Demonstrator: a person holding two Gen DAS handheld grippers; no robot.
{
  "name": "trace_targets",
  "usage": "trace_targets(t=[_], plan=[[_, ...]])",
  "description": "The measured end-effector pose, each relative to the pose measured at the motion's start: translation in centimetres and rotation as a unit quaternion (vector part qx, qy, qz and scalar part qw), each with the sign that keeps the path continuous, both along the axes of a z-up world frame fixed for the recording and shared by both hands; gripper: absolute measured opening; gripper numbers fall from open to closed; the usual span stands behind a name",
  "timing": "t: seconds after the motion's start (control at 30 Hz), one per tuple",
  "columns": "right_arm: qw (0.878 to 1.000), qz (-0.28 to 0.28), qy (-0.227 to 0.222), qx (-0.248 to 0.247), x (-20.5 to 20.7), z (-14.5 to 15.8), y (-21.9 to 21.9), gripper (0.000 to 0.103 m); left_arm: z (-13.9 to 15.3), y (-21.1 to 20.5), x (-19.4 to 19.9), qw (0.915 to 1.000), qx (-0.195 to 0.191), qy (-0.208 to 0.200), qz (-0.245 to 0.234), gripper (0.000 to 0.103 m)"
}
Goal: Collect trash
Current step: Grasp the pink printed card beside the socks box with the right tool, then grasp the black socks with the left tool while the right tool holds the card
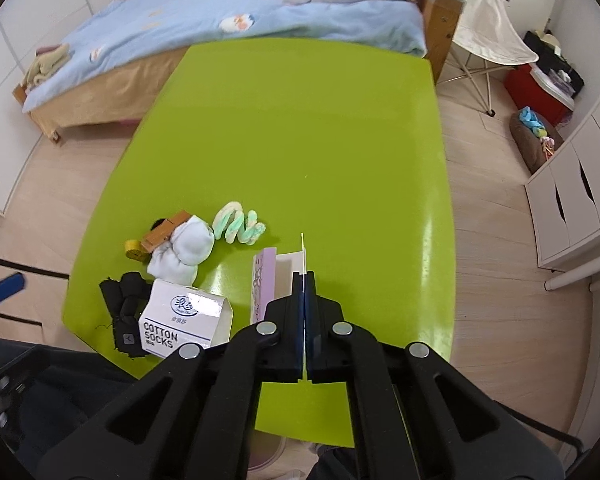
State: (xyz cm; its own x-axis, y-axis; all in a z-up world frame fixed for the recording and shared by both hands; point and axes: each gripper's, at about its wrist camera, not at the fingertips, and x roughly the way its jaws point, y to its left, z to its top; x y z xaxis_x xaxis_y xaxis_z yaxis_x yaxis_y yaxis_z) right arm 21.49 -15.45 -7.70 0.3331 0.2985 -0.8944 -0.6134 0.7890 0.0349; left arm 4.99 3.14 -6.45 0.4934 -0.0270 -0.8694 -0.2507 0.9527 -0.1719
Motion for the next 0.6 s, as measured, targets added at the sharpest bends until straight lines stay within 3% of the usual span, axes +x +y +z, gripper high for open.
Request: trace_targets(t=[0.33,0.4,0.43,0.6], plan=[[0.999,-0.004,-0.002,0.040,-1.9,2.0,-2.1,0.000,-4.0,1.7,3.3,0.9937,-0.084,0.058,0.045,0.097],[0.999,-0.005,0.000,0.042,-2.1,2.0,-2.3,0.000,-4.7,1.9,3.6,0.9909,-0.102,0.069,0.054,0.091],[0.999,-0.006,0.001,0.042,-2.2,2.0,-2.4,0.000,-5.0,1.9,3.7,0.9898,-0.107,0.074,0.058,0.082],[0.999,-0.006,0.008,0.044,-2.4,1.6,-2.7,0.000,-6.1,1.9,3.9,0.9848,-0.139,0.082,0.064,0.068]])
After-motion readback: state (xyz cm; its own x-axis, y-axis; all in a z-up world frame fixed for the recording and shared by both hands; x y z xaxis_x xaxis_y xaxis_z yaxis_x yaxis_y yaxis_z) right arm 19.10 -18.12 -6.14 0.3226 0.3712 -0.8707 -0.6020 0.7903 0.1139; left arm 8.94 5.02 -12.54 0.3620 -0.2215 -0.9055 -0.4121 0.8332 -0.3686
